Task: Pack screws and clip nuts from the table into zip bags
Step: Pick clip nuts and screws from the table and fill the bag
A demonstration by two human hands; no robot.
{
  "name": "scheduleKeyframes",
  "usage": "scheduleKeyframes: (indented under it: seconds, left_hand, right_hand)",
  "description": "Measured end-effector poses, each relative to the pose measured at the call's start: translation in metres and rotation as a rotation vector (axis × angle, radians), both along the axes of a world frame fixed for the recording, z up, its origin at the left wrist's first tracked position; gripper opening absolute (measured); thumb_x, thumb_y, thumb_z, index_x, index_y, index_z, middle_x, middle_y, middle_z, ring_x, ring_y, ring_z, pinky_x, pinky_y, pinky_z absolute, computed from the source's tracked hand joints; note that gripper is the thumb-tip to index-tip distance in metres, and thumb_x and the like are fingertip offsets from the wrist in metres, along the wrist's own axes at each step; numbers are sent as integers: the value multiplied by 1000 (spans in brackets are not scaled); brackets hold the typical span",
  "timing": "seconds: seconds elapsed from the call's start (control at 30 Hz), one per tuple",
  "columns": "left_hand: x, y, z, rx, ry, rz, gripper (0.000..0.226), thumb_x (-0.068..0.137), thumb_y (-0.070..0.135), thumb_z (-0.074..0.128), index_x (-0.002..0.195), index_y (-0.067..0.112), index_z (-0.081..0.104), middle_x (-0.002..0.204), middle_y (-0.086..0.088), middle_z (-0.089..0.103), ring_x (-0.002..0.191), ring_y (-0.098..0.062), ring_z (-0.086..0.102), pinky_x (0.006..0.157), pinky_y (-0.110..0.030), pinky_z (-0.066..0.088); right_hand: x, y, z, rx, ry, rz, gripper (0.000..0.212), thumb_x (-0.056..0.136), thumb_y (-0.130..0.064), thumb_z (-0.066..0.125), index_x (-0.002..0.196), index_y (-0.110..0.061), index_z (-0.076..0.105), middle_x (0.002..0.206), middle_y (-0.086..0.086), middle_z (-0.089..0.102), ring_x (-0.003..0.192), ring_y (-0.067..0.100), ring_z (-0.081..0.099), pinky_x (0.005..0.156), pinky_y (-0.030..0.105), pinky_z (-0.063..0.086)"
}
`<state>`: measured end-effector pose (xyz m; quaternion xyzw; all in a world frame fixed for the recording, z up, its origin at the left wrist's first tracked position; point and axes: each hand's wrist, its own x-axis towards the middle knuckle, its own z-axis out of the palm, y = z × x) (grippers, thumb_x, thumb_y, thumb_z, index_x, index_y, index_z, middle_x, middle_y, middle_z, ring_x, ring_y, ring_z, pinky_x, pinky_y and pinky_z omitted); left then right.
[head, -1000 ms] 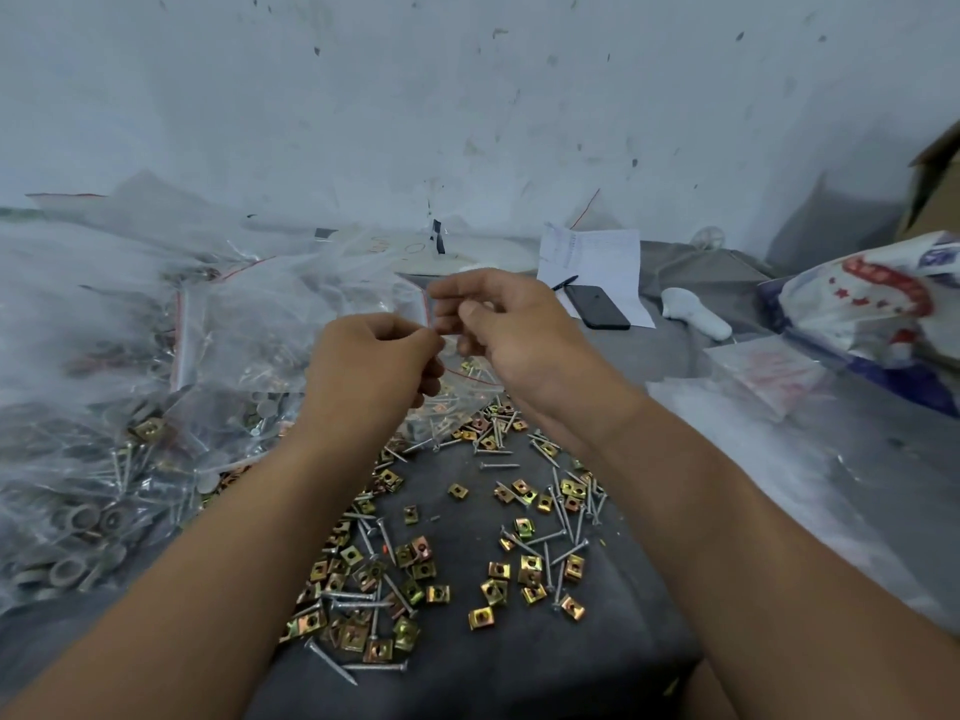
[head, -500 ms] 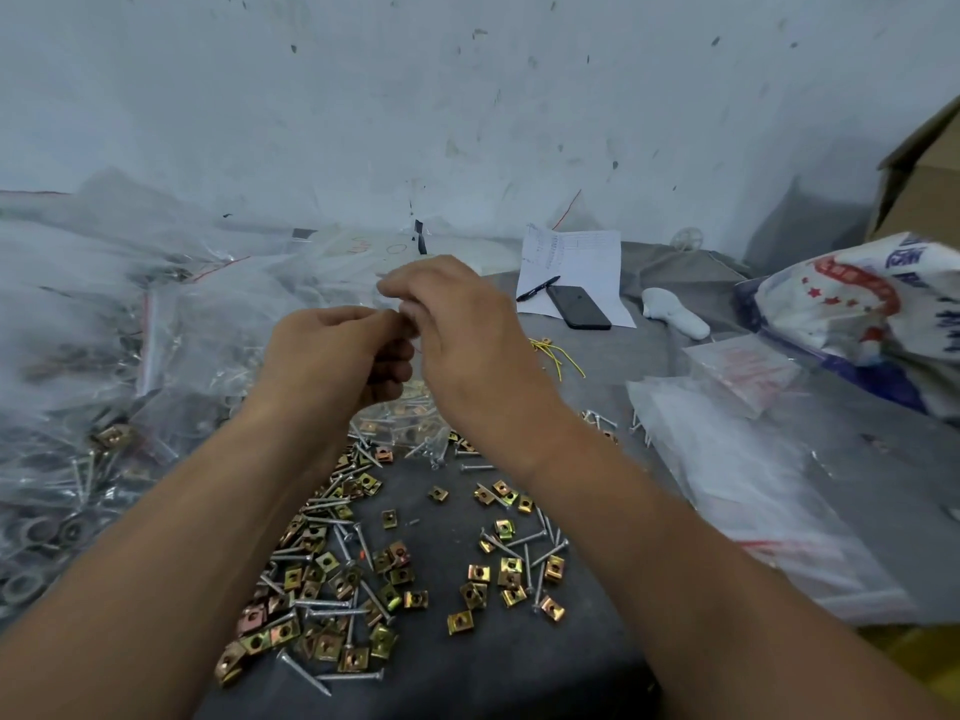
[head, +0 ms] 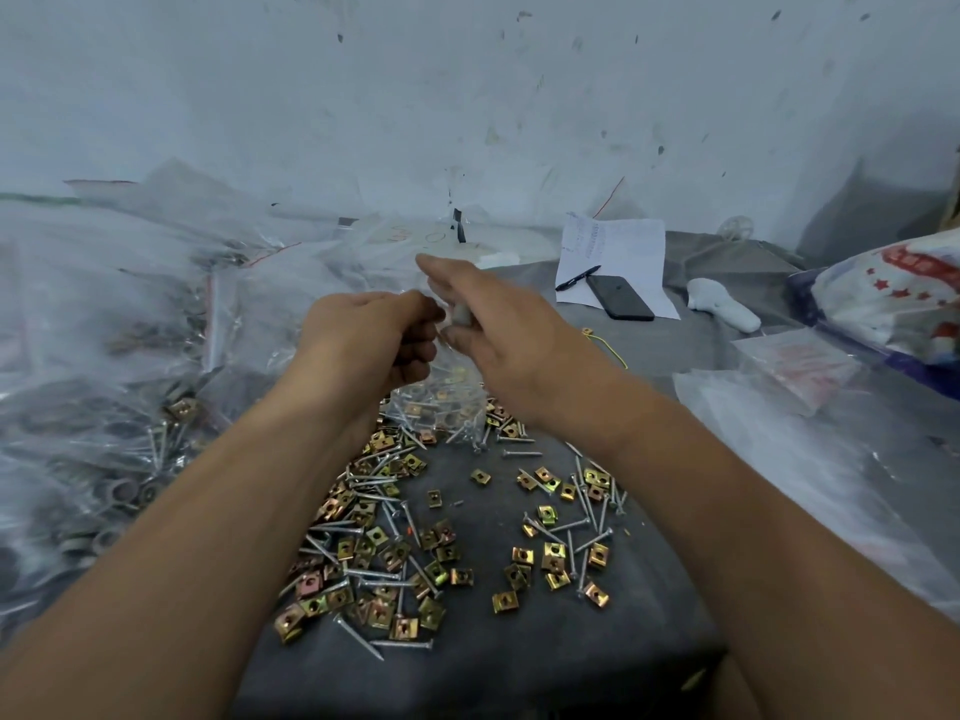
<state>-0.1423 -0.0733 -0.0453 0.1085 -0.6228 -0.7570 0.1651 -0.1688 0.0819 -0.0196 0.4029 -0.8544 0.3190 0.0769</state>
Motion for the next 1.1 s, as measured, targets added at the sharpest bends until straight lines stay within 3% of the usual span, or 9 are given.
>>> scheduleKeyframes:
  seconds: [0.33,0.6,0.67,0.73,0.77,0.87,0.93,1.0,1.1]
  left_hand:
    - [-1,-1,1,41,-24,2,13,92,8,73,92,-5,75,61,-4,63,51,-15,56,50,-25,50]
    - [3,10,2,42,-42,-44,15,96,8,68,84,-1,71,60,-6,63,50,-16,56,50,-25,50]
    - [4,10,4,36,-39,-45,16,97,8,68,86,-3,71,59,-5,63,50,-16,56,50,-26,50]
    - [6,11,5,-6,-33,-55,18,98,9,67,86,-3,72,60,-5,63,51,-16,57,51,-26,50]
    - [7,11,6,-32,-30,-63,18,98,8,66,85,-3,72,60,-6,63,51,-16,57,52,-26,50]
    - [8,12,8,-115,-34,-89,18,98,7,65,84,-3,72,60,-6,64,52,-16,56,51,-28,49]
    - [9,10,10,-223,-40,-114,19,97,7,67,83,-5,72,63,-9,65,53,-17,57,53,-28,48]
    - [9,8,11,-306,-29,-132,21,96,7,68,87,-12,72,67,-12,66,56,-19,56,56,-30,47]
    - [9,8,13,-354,18,-116,20,95,6,68,93,-13,72,63,-7,64,55,-17,55,57,-31,46]
  right_hand:
    - [-2,2,-1,97,-38,-12,69,105,-7,53,160,-35,22,161,2,43,139,13,51,116,36,41]
    - [-6,-2,-5,303,14,-53,102,92,14,44,161,-44,-3,162,7,35,133,21,45,80,9,30]
    - [-10,-5,-5,313,-49,-32,100,97,10,41,159,-49,-11,151,4,43,115,14,51,85,8,32]
    - [-12,-5,-4,299,-99,-8,95,102,4,40,156,-55,-11,111,-22,44,87,-3,41,79,9,35]
    - [-12,-5,-3,288,-109,7,90,104,3,38,157,-53,-9,108,-25,37,86,-4,38,78,8,36]
    - [-11,-2,2,215,-90,96,67,109,-5,31,165,-26,3,154,-19,24,117,-19,25,102,-4,17]
    - [-11,-1,4,165,-65,82,64,107,-5,34,165,-17,9,143,-19,22,110,-28,18,93,-13,10]
    - [-12,-3,3,128,-94,52,72,104,0,40,165,-20,7,137,-17,27,108,-25,27,96,-8,21]
    - [-17,-4,2,173,-185,84,95,97,14,45,163,-41,4,131,-10,27,109,5,41,103,24,41]
